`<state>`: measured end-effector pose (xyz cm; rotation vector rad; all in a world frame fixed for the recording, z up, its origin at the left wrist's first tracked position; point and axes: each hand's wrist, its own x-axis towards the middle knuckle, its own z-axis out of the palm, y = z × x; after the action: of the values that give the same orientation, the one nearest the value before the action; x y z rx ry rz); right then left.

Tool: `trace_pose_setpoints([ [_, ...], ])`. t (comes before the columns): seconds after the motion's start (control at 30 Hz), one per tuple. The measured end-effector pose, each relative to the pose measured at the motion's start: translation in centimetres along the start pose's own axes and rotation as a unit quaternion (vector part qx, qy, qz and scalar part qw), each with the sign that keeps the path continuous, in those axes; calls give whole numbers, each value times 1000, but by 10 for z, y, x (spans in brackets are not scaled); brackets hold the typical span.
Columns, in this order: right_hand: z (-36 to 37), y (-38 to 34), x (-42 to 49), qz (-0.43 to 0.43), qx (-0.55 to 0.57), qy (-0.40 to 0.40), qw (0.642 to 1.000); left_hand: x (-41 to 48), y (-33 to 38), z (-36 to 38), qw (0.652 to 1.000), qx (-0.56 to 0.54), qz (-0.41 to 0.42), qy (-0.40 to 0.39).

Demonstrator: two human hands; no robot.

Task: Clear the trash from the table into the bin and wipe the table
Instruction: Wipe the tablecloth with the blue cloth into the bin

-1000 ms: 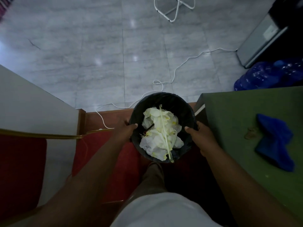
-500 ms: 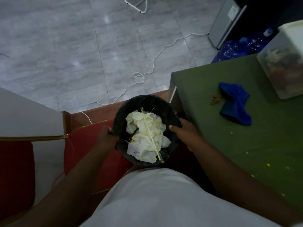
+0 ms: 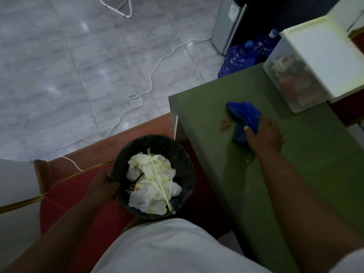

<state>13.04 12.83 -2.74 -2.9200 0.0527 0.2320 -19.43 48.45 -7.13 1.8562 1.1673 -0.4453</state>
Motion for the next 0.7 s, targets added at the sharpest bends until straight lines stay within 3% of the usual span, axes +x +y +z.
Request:
trace_pose_setpoints([
  [0.07, 7, 3, 15, -29, -37, -80, 996, 3, 6, 8, 1000, 13, -5, -2],
  [0.13, 16, 1, 28, -64, -81, -112, 988, 8, 14, 16, 1000, 21, 2, 4],
  [0.37, 33, -12, 24, -99, -28, -29, 994, 23, 40, 36, 1000, 1, 3, -29],
  [0.7, 58, -64, -60, -242, 41, -60, 968, 24, 67, 42, 998, -48, 1, -29],
])
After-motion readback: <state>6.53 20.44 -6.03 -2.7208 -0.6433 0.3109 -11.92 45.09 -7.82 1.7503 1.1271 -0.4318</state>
